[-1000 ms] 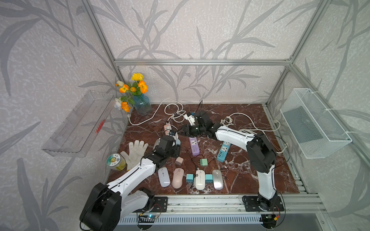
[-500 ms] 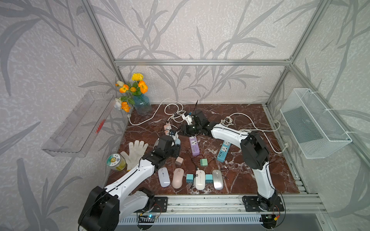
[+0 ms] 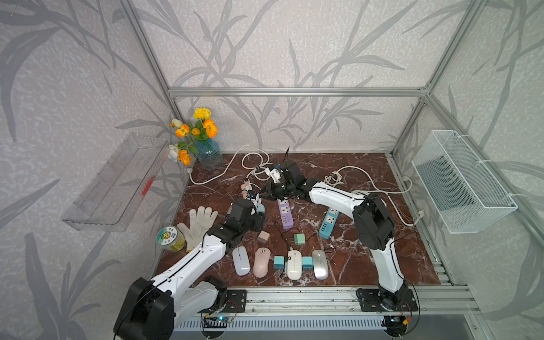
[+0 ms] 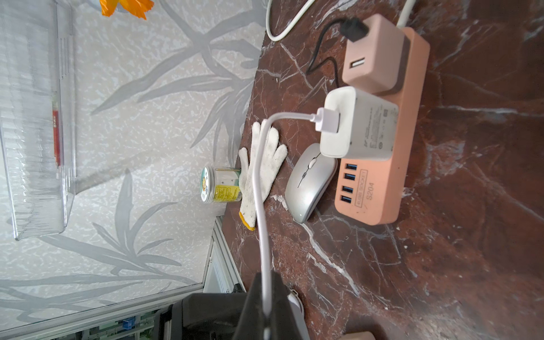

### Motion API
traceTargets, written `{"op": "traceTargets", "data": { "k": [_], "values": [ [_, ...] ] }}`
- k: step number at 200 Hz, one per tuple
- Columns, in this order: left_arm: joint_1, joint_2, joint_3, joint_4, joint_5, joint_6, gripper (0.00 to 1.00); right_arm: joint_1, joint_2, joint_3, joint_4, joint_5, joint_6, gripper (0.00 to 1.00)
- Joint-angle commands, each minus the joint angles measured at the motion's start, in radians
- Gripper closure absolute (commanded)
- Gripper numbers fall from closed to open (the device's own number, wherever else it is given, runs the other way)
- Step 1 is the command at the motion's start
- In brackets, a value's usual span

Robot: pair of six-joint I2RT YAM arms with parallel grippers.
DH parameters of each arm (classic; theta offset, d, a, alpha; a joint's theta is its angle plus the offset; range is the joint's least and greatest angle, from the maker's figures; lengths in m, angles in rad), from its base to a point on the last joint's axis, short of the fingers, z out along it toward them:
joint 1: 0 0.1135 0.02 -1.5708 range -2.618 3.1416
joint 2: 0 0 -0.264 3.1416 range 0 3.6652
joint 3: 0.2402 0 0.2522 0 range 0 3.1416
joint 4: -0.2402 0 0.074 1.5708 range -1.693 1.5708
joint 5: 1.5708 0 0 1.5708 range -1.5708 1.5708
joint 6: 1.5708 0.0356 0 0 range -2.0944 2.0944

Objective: Unplug the wireless mouse
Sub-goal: Remove the power cord from the mouse.

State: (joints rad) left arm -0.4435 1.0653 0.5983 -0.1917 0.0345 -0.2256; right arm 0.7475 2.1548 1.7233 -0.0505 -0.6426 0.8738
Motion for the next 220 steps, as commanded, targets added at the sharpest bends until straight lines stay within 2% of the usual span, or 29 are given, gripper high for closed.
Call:
{"op": "traceTargets", "data": {
  "k": [1, 24, 77, 158, 220],
  "values": [
    [-0.011, -0.007, 0.036, -0.169, 0.128, -0.093, 1.0, -0.035, 0.025, 0.078, 0.047, 0.041, 0.022, 1.0],
    [-0.032, -0.013, 0.027, -0.225, 0.141, -0.148, 1.0, -0.039, 0.061, 0.14, 0.029, 0.036, 0.025, 1.0],
    [-0.044, -0.03, 0.018, -0.317, 0.145, -0.145, 1.0, -0.036, 0.074, 0.179, 0.01, 0.044, 0.006, 1.0],
    [-0.048, 0.058, 0.061, -0.372, 0.273, -0.1, 1.0, -0.036, 0.059, 0.167, 0.162, 0.044, -0.012, 1.0],
    [-0.048, 0.053, 0.057, -0.361, 0.319, -0.091, 1.0, -0.036, 0.052, 0.171, 0.216, 0.089, -0.053, 1.0]
  ]
}}
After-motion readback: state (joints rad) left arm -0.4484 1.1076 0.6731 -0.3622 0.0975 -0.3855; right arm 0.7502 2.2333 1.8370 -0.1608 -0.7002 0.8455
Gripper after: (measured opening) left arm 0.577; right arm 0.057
